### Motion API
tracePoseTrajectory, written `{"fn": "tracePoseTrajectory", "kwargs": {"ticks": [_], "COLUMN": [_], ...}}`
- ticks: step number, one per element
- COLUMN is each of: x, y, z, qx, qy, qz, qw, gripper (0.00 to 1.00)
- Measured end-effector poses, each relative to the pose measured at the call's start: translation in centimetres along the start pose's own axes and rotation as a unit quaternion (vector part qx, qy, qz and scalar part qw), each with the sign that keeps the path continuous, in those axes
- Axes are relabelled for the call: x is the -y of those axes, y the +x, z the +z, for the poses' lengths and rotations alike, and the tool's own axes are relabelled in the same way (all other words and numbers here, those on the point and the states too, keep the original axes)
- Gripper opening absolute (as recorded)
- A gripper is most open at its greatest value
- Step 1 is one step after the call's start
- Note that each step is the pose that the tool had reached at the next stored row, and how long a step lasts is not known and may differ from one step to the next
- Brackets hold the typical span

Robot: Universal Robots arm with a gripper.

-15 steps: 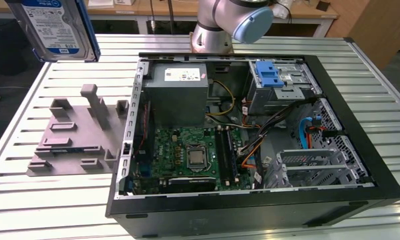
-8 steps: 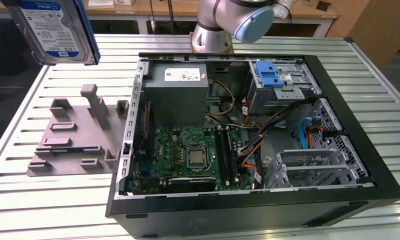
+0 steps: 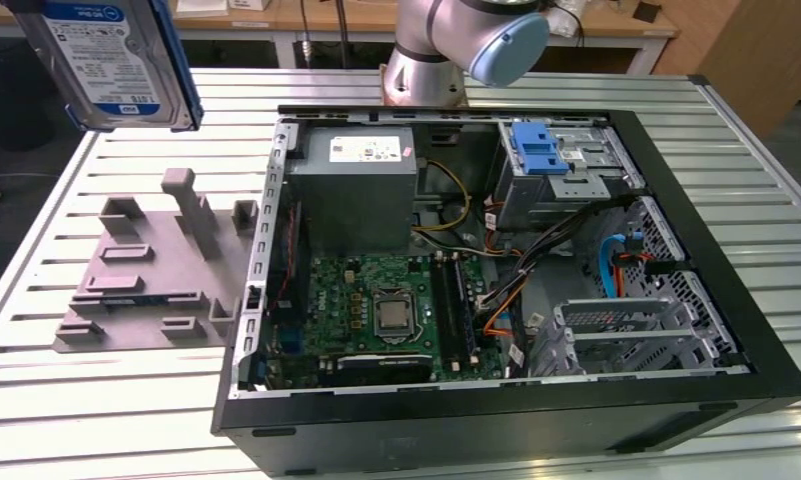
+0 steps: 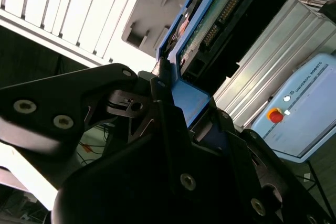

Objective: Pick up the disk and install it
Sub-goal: 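Pick up the disk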

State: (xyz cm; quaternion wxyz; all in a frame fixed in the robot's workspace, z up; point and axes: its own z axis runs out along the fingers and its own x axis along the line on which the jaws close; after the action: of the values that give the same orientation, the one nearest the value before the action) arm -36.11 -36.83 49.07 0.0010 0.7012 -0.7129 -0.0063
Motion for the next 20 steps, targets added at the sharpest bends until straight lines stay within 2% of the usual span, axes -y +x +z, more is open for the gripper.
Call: {"fn": "tracePoseTrajectory", "kwargs": {"ticks": [20], "x": [1.19], "y": [-0.01], "z": [-0.01], "qx": [0.0001], "qy": [0.0000], "qz": [0.000], "qw": [1.0000], "gripper": [0.37]}}
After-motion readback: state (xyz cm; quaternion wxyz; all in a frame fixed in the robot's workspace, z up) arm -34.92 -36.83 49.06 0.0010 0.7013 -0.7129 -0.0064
